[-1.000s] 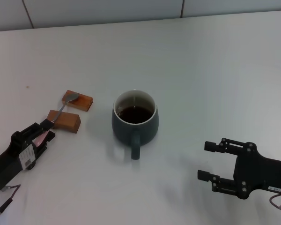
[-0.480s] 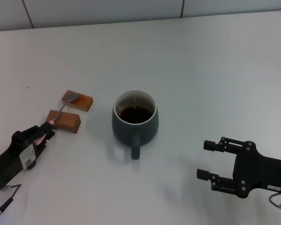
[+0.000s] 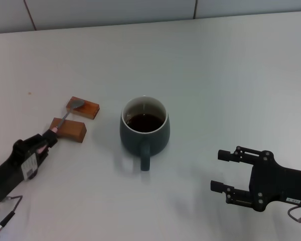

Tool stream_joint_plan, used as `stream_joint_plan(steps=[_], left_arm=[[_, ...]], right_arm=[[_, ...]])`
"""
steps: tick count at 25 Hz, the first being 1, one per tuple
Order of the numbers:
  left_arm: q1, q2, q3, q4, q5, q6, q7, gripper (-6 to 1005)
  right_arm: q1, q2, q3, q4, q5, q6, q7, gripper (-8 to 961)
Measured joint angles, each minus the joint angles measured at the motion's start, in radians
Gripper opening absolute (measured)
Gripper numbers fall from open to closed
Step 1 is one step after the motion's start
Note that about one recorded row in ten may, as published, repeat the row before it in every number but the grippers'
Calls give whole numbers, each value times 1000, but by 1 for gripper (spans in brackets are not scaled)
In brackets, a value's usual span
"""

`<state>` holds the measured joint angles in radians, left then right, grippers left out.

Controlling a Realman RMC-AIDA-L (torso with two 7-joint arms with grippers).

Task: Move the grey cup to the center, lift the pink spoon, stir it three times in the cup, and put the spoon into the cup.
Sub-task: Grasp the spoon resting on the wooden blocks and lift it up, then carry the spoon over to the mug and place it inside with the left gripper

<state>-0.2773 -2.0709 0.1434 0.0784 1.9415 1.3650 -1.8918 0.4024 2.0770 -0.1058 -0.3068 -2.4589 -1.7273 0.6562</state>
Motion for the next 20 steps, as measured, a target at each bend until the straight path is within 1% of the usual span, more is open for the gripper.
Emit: stream_joint_plan(steps=[3,5,7,9,11,12,13,16,17,18,20], left_arm=[[0,0,-44,0,0,48,62,142],[-6,0,-64,0,0,90,104,142],[-26,1,-75,5,-1,155,169,141],[-34,2,-76,8,-1,179,195,141],[-56,4,-80,13,-1,238,261,141],[-78,5,-81,24,-2,280,314,141],[-78,5,-81,24,-2,280,314,140],[-135,6,-74,78,3,383,412,139],[-179,6,-49,130,10,443,452,139],[-179,6,-49,130,10,443,452,138],[-223,6,-2,199,10,496,474,137]], right_arm=[[1,-1,0,0,0,0,0,696],[2,-1,-1,0,0,0,0,696],[4,-1,-3,0,0,0,0,696],[6,-1,-4,0,0,0,0,696],[7,-1,-5,0,0,0,0,696],[8,-1,-5,0,0,1,0,696],[8,-2,-5,0,0,3,0,696],[9,-2,-5,0,0,16,1,696],[9,-2,-6,0,0,26,1,696],[9,-2,-6,0,0,26,1,696],[9,-2,-8,0,0,35,5,696]])
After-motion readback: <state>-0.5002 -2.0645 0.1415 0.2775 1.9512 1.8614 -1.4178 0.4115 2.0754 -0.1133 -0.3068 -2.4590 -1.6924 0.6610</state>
